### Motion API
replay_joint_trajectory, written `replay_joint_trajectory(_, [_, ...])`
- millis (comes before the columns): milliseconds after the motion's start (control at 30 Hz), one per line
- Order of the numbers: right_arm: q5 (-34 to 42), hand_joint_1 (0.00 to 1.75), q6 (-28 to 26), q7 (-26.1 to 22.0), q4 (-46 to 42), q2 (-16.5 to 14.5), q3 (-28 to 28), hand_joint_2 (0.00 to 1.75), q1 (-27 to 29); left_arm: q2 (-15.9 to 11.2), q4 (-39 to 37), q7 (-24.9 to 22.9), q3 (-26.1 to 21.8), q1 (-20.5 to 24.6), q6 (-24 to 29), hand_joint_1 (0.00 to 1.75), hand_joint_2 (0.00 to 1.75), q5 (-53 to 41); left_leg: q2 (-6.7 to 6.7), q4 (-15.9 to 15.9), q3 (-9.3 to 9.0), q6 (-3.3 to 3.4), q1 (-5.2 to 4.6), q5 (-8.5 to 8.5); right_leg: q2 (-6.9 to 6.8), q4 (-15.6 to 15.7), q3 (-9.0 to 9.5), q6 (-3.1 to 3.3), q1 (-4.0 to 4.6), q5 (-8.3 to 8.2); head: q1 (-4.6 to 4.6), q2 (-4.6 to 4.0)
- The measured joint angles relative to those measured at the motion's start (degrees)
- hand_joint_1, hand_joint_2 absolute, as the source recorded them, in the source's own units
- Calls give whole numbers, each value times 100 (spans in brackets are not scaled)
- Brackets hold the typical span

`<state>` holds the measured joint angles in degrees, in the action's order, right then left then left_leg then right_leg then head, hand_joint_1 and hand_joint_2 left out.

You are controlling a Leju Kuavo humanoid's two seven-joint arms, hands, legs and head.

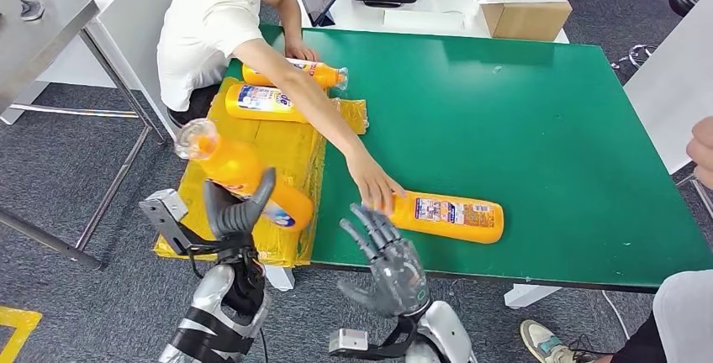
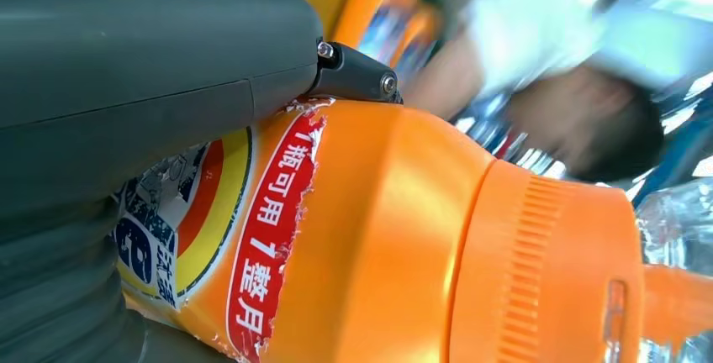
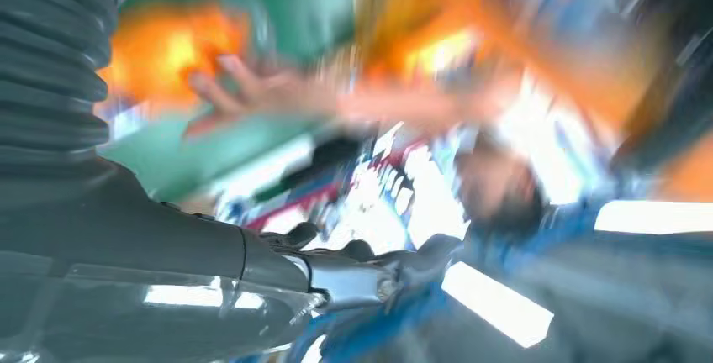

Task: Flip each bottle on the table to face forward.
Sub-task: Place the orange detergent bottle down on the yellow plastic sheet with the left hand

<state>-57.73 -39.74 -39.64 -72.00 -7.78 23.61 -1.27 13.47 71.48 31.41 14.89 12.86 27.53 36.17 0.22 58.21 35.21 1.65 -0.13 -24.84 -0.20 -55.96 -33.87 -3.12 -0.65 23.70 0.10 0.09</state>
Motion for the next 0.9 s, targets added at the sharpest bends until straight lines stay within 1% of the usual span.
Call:
replay_joint_trajectory(67, [-45, 0, -4, -2, -398, -54, -242, 175, 78, -3, 0, 92, -127, 61, 134, 175, 175, -169, -7, 0, 0, 0, 0, 1, -6, 0, 2, 1, -1, 1, 3, 0])
replay_joint_trajectory(167, [-77, 0, -6, -7, -791, -113, -452, 175, 181, -3, 0, 117, -238, 108, 177, 175, 175, -219, -9, 0, 0, 0, -1, 1, -6, 0, 2, 1, -2, 0, 3, 0])
replay_joint_trajectory(233, [-88, 0, -6, -11, -974, -141, -541, 175, 244, -2, -39, 235, -280, 160, 379, 175, 175, -480, -10, 1, 0, 1, -3, 2, -7, 1, 1, 1, -4, 0, 3, 0])
replay_joint_trajectory(267, [-90, 0, -6, -13, -1079, -155, -586, 175, 278, -1, -114, 343, -299, 211, 592, 175, 175, -845, -11, 1, 0, 1, -3, 2, -8, 1, 2, 1, -4, 0, 2, 0])
replay_joint_trajectory(300, [-90, 0, -6, -14, -1197, -170, -632, 175, 313, 2, -245, 442, -331, 288, 823, 175, 175, -1433, -13, 1, 0, 2, -3, 3, -11, 1, 2, 1, -4, 0, 2, 0])
replay_joint_trajectory(333, [-81, 0, -6, -14, -1330, -187, -686, 175, 342, 7, -444, 496, -375, 380, 1020, 175, 175, -2324, -14, 1, 0, 2, -4, 4, -13, 1, 4, 0, -5, 0, 1, 0])
replay_joint_trajectory(400, [-22, 0, -6, -14, -1534, -207, -777, 175, 368, 20, -897, 401, -481, 558, 1177, 175, 175, -4319, -14, 1, -2, 2, -4, 4, -15, 1, 6, 0, -5, 0, 1, 0])
replay_joint_trajectory(433, [30, 0, -6, -14, -1599, -210, -814, 175, 368, 32, -1144, 274, -529, 633, 1194, 175, 175, -5324, -13, 1, -3, 2, -4, 4, -14, 1, 5, 0, -5, -1, 2, 0])
replay_joint_trajectory(500, [158, 0, -6, -14, -1660, -211, -858, 175, 366, 54, -1641, -132, -577, 771, 1199, 175, 175, -6838, -7, 1, -3, 2, -5, 4, -10, 1, 3, 0, -6, -2, 2, 0])
replay_joint_trajectory(533, [226, 0, -6, -14, -1672, -210, -868, 175, 365, 59, -1903, -425, -571, 853, 1179, 175, 175, -7419, -4, 1, -3, 2, -6, 4, -8, 1, 1, 0, -6, -4, 2, 0])
replay_joint_trajectory(600, [353, 0, -6, -14, -1680, -210, -871, 175, 362, 50, -2405, -1084, -484, 1043, 1030, 175, 175, -8239, -3, 2, -3, 1, -6, 5, -6, 1, 1, -1, -6, -4, 1, 0])
replay_joint_trajectory(633, [403, 0, -6, -14, -1679, -210, -866, 175, 360, 37, -2632, -1384, -417, 1141, 910, 170, 175, -8534, -5, 2, -2, -1, -6, 6, -7, 0, 2, -1, -6, -4, 1, 0])
replay_joint_trajectory(700, [467, 0, -6, -16, -1678, -209, -852, 175, 355, 7, -3013, -1787, -269, 1289, 697, 162, 175, -8915, -9, 1, -1, -3, -5, 8, -8, -2, 2, -1, -5, -4, 1, 0])
replay_joint_trajectory(733, [489, 0, -6, -17, -1678, -208, -847, 175, 353, -7, -3163, -1890, -205, 1343, 635, 156, 175, -9008, -9, 1, -1, -3, -5, 8, -7, -4, 1, -1, -5, -4, 1, 0])
replay_joint_trajectory(833, [593, 0, -6, -20, -1673, -198, -820, 175, 349, -44, -3508, -2106, -50, 1501, 464, 145, 175, -9181, -8, 1, 2, -3, -4, 8, -7, -6, 0, -1, -5, -3, 1, 0])
replay_joint_trajectory(900, [714, 0, -6, -21, -1658, -183, -777, 175, 340, -82, -3650, -2242, 51, 1601, 283, 141, 175, -9280, -9, 1, 3, -3, -4, 8, -8, -6, 0, -1, -5, -3, 1, 0])
